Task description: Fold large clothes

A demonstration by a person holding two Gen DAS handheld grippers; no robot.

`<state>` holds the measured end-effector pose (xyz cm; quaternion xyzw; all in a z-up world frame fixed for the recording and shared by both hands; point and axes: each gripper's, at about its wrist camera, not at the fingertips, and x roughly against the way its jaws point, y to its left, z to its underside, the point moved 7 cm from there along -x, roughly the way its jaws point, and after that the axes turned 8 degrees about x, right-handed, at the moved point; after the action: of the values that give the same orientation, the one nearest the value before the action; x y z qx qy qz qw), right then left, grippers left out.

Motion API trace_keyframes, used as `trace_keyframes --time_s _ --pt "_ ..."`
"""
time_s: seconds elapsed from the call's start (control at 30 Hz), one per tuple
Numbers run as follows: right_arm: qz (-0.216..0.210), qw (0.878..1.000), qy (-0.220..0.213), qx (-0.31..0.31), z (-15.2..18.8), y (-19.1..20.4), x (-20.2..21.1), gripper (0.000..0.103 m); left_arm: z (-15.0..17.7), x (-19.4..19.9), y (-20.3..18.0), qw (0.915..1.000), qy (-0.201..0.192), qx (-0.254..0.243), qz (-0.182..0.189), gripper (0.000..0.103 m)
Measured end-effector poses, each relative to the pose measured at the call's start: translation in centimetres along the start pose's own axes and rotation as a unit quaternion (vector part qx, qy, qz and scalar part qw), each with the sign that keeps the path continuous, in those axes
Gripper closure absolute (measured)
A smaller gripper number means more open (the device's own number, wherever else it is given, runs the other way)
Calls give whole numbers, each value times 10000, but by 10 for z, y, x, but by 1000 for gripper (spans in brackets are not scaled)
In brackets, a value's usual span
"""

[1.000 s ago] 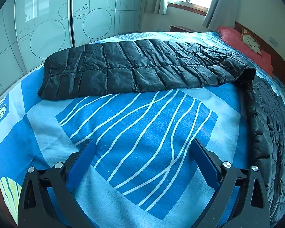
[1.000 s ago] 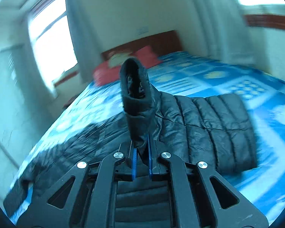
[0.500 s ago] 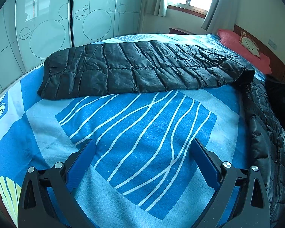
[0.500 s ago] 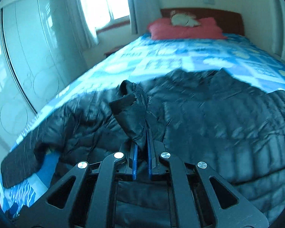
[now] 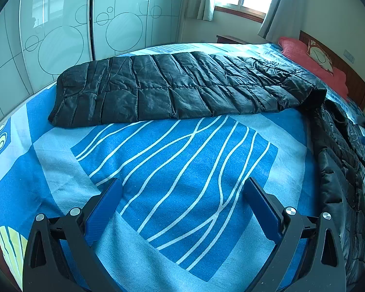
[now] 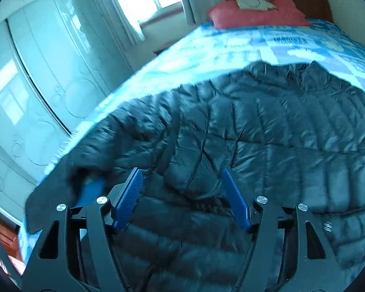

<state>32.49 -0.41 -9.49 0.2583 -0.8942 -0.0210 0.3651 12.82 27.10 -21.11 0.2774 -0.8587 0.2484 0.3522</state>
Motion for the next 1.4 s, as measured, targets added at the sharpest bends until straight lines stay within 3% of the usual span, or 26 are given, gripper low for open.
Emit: trace_keyframes --time_s 0.03,0.1,0.17,0.2,0.3,0.4,0.5,0.57,0.67,0.87,0.93,1.07,1.17,1.27,1.4 --pt "60 9999 -89 43 -2 -5 11 36 0 0 1 10000 2 2 1 5" --pt "288 9992 -255 60 -5 -29 37 48 0 0 0 10000 -2 -4 -5 5" --pt "602 9977 -309 -103 -6 -69 60 72 0 0 0 10000 -2 -1 -2 5" --pt "848 9955 -344 -262 -5 -99 75 75 0 0 0 10000 -2 0 -1 5" --pt "1627 9810 -524 -912 2 -186 117 77 0 0 0 10000 -4 -6 -7 5" --pt "2373 9585 -629 -1446 22 -268 156 77 0 0 0 10000 -5 -19 -26 5" --pt "2513 9533 -228 -1662 51 -308 150 77 1 0 -2 10000 -5 -46 -67 5" --pt "2314 9566 424 -1719 82 -321 121 78 0 -1 -3 9999 0 -58 -86 5" --pt "2226 9601 332 -1658 88 -322 120 79 1 -1 -4 9999 6 -75 -111 5" --pt "2455 9599 -212 -1339 45 -312 139 76 0 -3 -6 9998 11 -114 -167 5" --pt "2414 9616 -157 -1298 40 -323 128 76 0 -4 -7 9998 9 -123 -179 5" --pt "2298 9593 494 -1566 60 -352 89 77 -1 -4 -7 9997 6 -129 -186 5" --pt "2503 9562 464 -1447 42 -342 101 78 -1 -5 -8 9997 5 -130 -184 5" --pt "2629 9565 -83 -1261 3 -334 115 72 -1 -5 -8 9997 2 -146 -207 5" --pt "2574 9584 -14 -1230 -21 -351 86 70 -1 -5 -8 9997 0 -150 -212 5"
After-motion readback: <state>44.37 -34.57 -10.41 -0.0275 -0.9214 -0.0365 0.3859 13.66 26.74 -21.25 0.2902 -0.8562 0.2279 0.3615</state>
